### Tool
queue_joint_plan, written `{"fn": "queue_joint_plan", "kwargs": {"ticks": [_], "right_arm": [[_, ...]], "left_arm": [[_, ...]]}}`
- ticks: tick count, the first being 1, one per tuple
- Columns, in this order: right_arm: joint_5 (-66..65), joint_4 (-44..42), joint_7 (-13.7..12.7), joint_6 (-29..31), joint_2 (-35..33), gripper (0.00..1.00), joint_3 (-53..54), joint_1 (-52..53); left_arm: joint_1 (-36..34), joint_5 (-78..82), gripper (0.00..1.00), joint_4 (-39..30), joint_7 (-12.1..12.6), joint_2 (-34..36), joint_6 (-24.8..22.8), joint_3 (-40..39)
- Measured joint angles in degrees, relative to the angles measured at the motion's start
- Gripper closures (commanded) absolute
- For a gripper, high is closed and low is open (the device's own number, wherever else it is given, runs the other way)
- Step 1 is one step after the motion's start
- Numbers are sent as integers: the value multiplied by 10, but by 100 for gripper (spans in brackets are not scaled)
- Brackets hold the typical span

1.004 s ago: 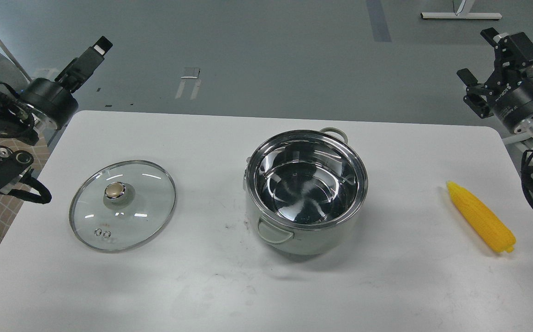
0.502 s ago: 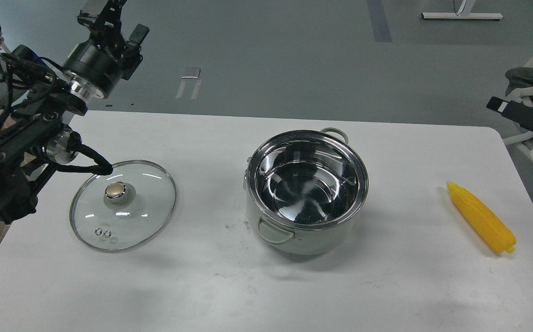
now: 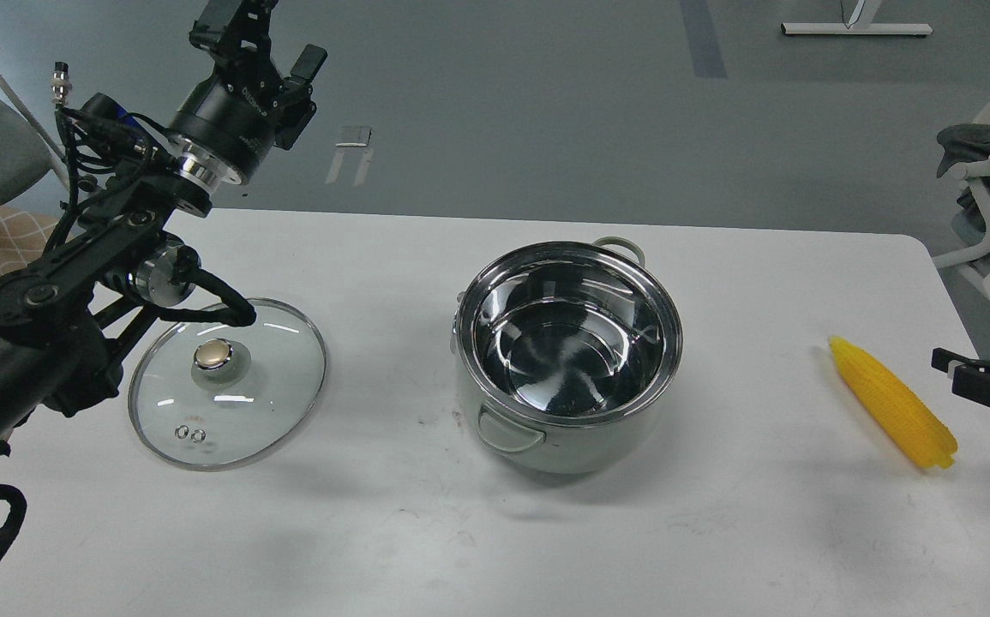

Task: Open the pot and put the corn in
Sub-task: 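Lower the right gripper onto the yellow corn cob and grasp it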

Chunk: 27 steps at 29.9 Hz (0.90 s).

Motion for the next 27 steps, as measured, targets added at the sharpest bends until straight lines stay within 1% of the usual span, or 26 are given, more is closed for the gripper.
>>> {"fn": "queue_joint_plan", "kwargs": {"ticks": [9, 15, 21, 24, 25, 26, 27], "right_arm": [[-34, -10, 0, -2, 28, 0, 1, -7], [-45, -63, 0, 0, 79, 0, -5, -6], [-73, -134, 0, 1, 123, 0, -19, 7], [-75, -145, 0, 1, 142, 5, -36, 19], [-75, -147, 0, 1, 147, 8, -38, 20], [-75, -149, 0, 1, 152, 10, -40, 21], [-75, -151, 0, 1, 156, 14, -41, 22]], "left_arm": [[3, 0, 3, -8, 0, -2, 0, -1], [3, 0, 3, -9, 0, -3, 0, -1], [3, 0, 3, -10, 0, -3, 0, 0], [3, 0, 3, -11, 0, -4, 0, 0], [3, 0, 3, -12, 0, -4, 0, 0], [3, 0, 3, -13, 0, -3, 0, 0], [3, 0, 3, -14, 0, -3, 0, 0]]}}
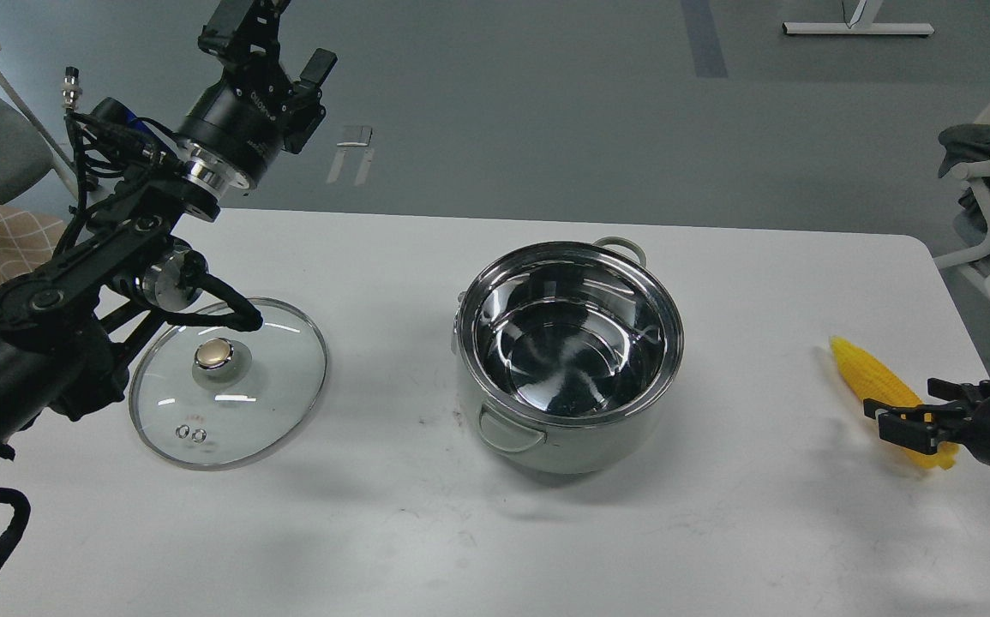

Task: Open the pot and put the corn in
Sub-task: 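Lower the right gripper onto the yellow corn cob and grasp it, then lift the corn cob and carry it over the pot with the right gripper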

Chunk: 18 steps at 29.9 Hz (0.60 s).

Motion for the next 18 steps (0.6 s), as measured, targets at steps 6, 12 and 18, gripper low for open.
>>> {"fn": "queue_joint_plan", "kwargs": {"ticks": [6, 12, 18], "right_arm": [[0, -10, 0, 0, 10, 56, -5, 1], [0, -22, 0, -2, 25, 74, -6, -2], [1, -5, 0, -12, 15, 84, -4, 7]], "left_arm": [[0, 0, 3, -4, 0, 1, 0, 1], [1, 0, 3, -4, 0, 0, 0, 0], [2, 0, 3, -5, 0, 0, 0, 0]]}}
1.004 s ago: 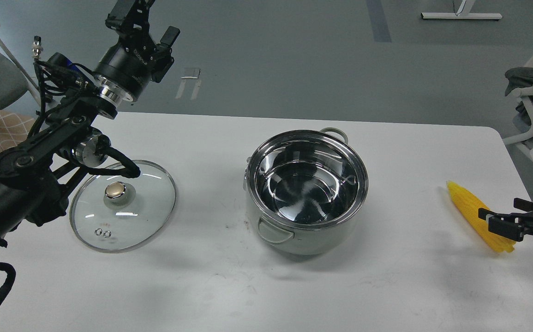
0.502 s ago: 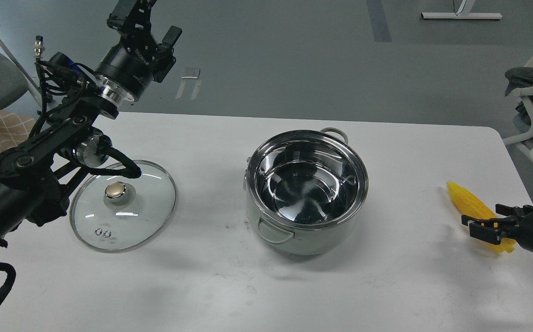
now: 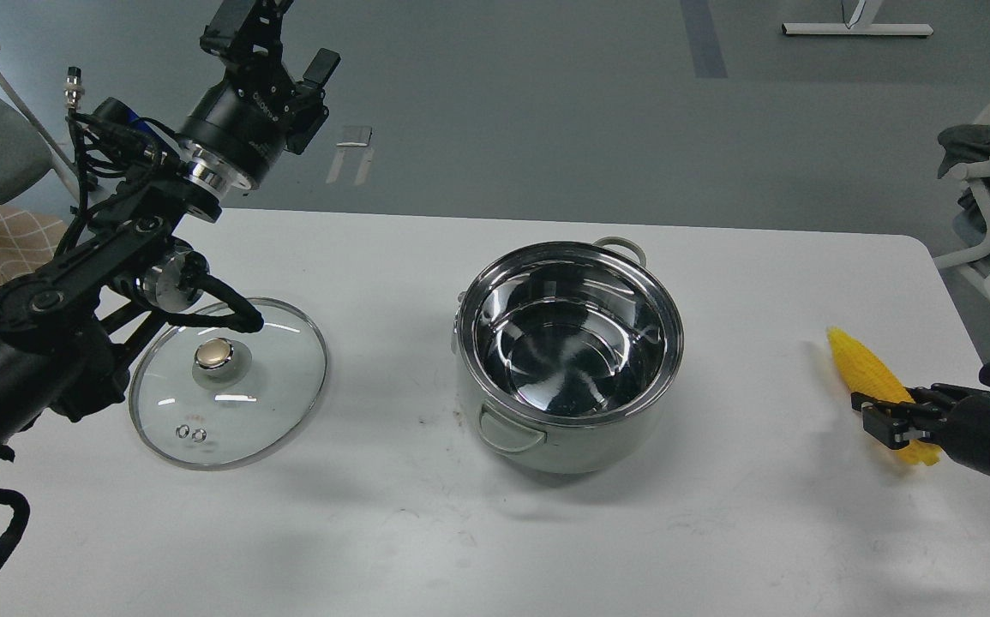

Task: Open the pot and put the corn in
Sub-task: 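Lift the corn cob and carry it over the pot with the right gripper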

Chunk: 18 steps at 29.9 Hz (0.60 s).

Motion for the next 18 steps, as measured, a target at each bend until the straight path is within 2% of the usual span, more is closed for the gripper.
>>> {"fn": "queue_joint_plan", "kwargs": {"ticks": [7, 11, 14, 18], "right_arm": [[10, 91, 0, 5, -61, 84, 1, 77], [12, 118, 0, 31, -78, 84, -3, 153], [15, 120, 0, 51, -62, 83, -23, 211], [36, 105, 0, 65, 6, 82, -95, 311]], "left_arm": [[0, 0, 3, -6, 0, 0, 1, 1], [-1, 1, 3, -7, 0, 0, 1, 1], [-1, 2, 3, -7, 0, 0, 2, 2], [-1, 2, 3, -7, 0, 0, 2, 3]]}}
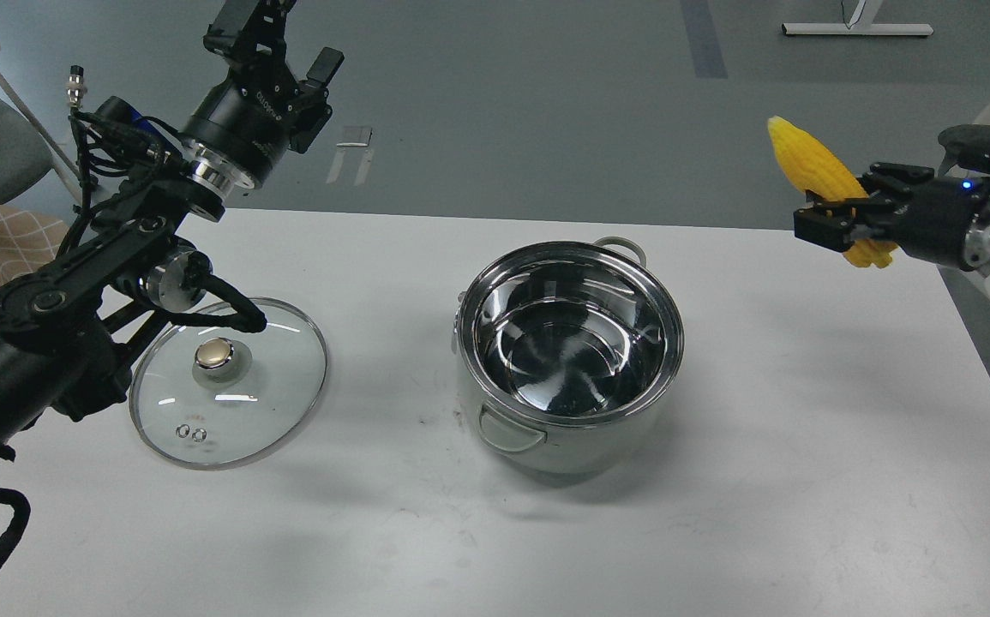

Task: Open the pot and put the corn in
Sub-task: 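Lift the corn cob and carry it over the pot with the right gripper, then lower the corn cob into the pot with the right gripper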

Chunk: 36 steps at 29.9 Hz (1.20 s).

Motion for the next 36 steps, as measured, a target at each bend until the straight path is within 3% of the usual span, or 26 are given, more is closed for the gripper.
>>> {"fn": "queue_joint_plan", "kwargs": {"ticks": [8, 12, 21, 36], "right_arm": [[85, -23, 0, 9, 161, 82, -151, 147], [94, -2, 0, 26, 197, 82, -204, 187], [93, 47, 0, 38, 212, 81, -285, 197], [95, 47, 0, 40, 251, 75, -303, 179]], "left_arm": [[0, 0, 3, 1, 0, -1, 1, 2], [0, 0, 3, 1, 0, -1, 1, 3], [0, 0, 3, 1, 0, -2, 2, 3], [0, 0, 3, 1, 1, -8, 2, 2]]}}
